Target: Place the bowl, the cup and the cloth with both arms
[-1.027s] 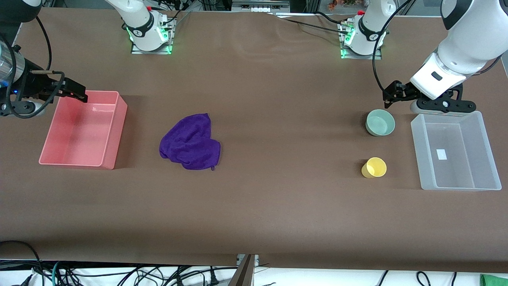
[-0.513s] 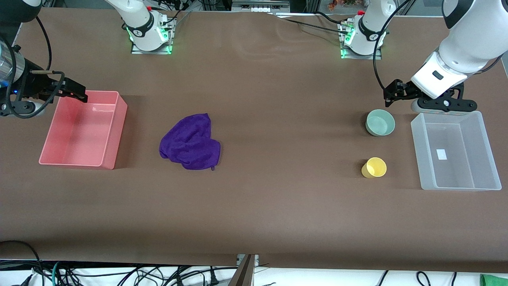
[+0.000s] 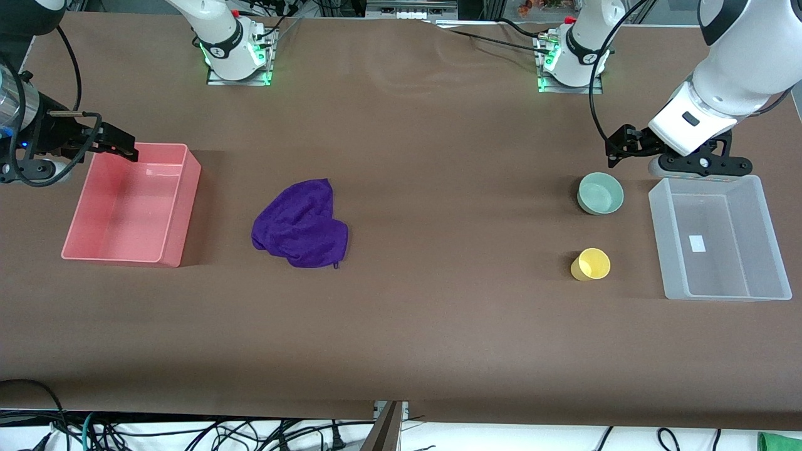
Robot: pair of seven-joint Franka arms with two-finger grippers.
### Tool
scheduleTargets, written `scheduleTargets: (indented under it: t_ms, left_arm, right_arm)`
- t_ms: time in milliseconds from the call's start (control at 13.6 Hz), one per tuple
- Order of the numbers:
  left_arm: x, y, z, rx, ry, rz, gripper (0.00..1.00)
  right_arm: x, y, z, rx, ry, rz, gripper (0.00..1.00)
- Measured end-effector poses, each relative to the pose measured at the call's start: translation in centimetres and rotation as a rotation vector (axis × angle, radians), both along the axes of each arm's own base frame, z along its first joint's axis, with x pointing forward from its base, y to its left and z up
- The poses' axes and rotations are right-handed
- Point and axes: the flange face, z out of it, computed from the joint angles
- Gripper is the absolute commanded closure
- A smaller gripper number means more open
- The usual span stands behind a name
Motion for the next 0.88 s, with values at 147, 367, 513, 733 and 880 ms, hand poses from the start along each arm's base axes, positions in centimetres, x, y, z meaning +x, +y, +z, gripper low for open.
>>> scheduleTargets:
  t_ms: [147, 367, 513, 733, 880]
  left_arm:
    - [0.0, 0.1, 0.0, 0.000, 0.002, 0.002, 0.00]
    - [0.0, 0.2, 0.0, 0.000, 0.003, 0.004, 0.00]
    - [-0.1, 0.3, -0.1, 0.002, 0.011, 0.005, 0.00]
    - [-0.5, 0.5, -0.6, 0.010, 0.058, 0.008, 0.00]
    - [-0.4, 1.0, -1.6, 0.013, 0.090, 0.011, 0.00]
  right_arm:
    - [0.0, 0.0, 0.0, 0.000, 0.000, 0.000, 0.00]
    - [0.0, 0.5, 0.0, 0.003, 0.000, 0.009, 0.00]
    - [0.2, 0.8, -0.3, 0.003, -0.001, 0.013, 0.00]
    - [0.8, 0.9, -1.0, 0.003, -0.005, 0.013, 0.00]
    - [1.0, 0.9, -1.5, 0.002, -0.004, 0.014, 0.00]
